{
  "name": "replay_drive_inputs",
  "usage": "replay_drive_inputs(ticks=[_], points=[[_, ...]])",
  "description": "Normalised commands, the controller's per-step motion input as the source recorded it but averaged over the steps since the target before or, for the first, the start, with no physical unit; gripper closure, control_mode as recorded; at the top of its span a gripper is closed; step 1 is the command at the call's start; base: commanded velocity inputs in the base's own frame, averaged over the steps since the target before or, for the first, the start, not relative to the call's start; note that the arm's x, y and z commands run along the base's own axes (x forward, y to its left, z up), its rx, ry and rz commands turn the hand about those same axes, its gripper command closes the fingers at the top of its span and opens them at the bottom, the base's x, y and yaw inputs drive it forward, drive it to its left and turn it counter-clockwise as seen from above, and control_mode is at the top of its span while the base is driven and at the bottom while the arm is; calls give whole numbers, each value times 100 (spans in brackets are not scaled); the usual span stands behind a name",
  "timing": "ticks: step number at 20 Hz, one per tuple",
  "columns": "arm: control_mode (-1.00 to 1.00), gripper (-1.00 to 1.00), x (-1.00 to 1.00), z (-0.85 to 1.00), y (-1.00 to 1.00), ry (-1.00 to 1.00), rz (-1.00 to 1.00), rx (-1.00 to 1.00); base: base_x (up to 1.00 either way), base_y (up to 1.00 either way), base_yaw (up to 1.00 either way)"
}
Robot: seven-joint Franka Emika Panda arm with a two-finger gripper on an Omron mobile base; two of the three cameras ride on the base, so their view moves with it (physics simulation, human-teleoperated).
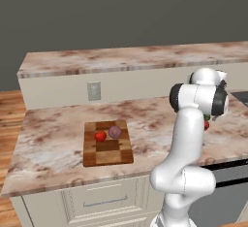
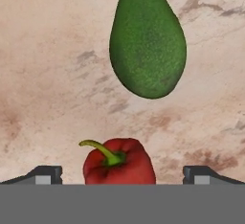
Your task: Place the avocado, onion, tomato, and bell pepper on the cutting board.
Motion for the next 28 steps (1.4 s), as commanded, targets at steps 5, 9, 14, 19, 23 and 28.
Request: replay_drive_inputs(ticks=[5,9,14,19,23,28], points=[[-100,-100,0,-10,4,5,-1,0,0,0,0],[-100,-100,-1,-8,5,4,-1,0,0,0,0],[-100,-100,0,-8,1,4,-1,0,0,0,0],[-100,-100,-10,-3,0,1,-1,0,0,0,0],[-100,-100,-24,0,2,0,-1,0,0,0,0],[-100,-100,-24,0,8,0,0,0,0,0,0]])
